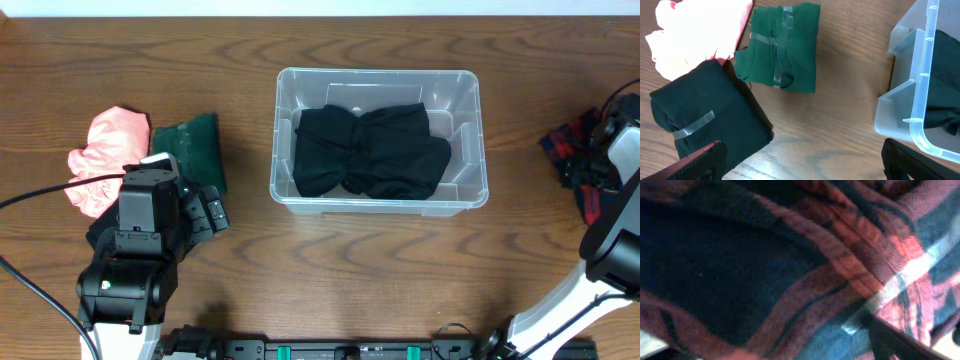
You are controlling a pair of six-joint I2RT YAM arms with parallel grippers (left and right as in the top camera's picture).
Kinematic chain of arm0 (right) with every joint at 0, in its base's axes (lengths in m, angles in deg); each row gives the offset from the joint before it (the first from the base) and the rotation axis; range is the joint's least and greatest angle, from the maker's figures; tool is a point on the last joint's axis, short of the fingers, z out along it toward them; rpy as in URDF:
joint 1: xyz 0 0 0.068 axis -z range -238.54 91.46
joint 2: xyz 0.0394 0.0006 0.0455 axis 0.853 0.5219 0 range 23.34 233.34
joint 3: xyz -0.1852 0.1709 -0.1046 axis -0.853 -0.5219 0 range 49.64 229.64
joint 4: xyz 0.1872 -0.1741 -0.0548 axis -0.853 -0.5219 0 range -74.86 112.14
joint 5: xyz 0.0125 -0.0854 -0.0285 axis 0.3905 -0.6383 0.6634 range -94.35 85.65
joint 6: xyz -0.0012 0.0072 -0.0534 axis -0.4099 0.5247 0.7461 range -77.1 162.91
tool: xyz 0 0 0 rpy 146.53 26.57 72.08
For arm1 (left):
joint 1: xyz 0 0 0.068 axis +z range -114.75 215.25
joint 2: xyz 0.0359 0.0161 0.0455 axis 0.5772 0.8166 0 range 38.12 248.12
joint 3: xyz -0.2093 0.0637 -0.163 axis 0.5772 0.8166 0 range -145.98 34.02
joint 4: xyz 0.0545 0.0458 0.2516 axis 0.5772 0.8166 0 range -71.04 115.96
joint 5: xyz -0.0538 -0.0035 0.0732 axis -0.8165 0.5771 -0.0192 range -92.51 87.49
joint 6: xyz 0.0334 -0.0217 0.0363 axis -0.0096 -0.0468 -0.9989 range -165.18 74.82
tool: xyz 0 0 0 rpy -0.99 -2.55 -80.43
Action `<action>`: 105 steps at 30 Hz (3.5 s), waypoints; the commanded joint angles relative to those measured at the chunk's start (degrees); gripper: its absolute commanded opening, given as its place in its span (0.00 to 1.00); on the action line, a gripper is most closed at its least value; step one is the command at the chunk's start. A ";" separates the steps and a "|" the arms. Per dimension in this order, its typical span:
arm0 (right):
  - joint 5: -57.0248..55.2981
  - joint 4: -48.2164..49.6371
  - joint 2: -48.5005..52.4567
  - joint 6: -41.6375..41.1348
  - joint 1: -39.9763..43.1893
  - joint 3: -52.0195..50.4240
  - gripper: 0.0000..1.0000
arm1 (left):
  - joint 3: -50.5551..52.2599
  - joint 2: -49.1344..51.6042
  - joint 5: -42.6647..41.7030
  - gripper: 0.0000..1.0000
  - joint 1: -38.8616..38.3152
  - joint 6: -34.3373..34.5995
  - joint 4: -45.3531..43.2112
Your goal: Pack container
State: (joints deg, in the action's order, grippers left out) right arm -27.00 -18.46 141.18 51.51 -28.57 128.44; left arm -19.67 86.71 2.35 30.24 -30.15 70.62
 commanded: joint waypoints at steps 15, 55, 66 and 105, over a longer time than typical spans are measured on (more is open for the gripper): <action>14.43 -2.71 -6.75 -0.39 -4.11 2.62 0.01 | -0.98 0.00 0.09 0.98 0.24 0.31 0.17; 11.39 -15.43 -15.52 -6.47 -57.68 10.36 0.99 | -0.96 0.00 3.74 0.98 0.24 0.28 1.49; 8.22 -9.44 -31.91 -10.38 -43.15 13.42 0.99 | -0.96 0.00 3.74 0.98 0.24 0.28 1.46; 20.09 -14.49 -16.50 -13.03 -46.07 19.61 0.80 | -0.96 0.00 3.74 0.98 0.24 0.28 1.49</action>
State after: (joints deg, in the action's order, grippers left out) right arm 4.73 -34.08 133.92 41.23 -79.65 144.27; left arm -19.67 86.71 5.26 30.24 -30.15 71.91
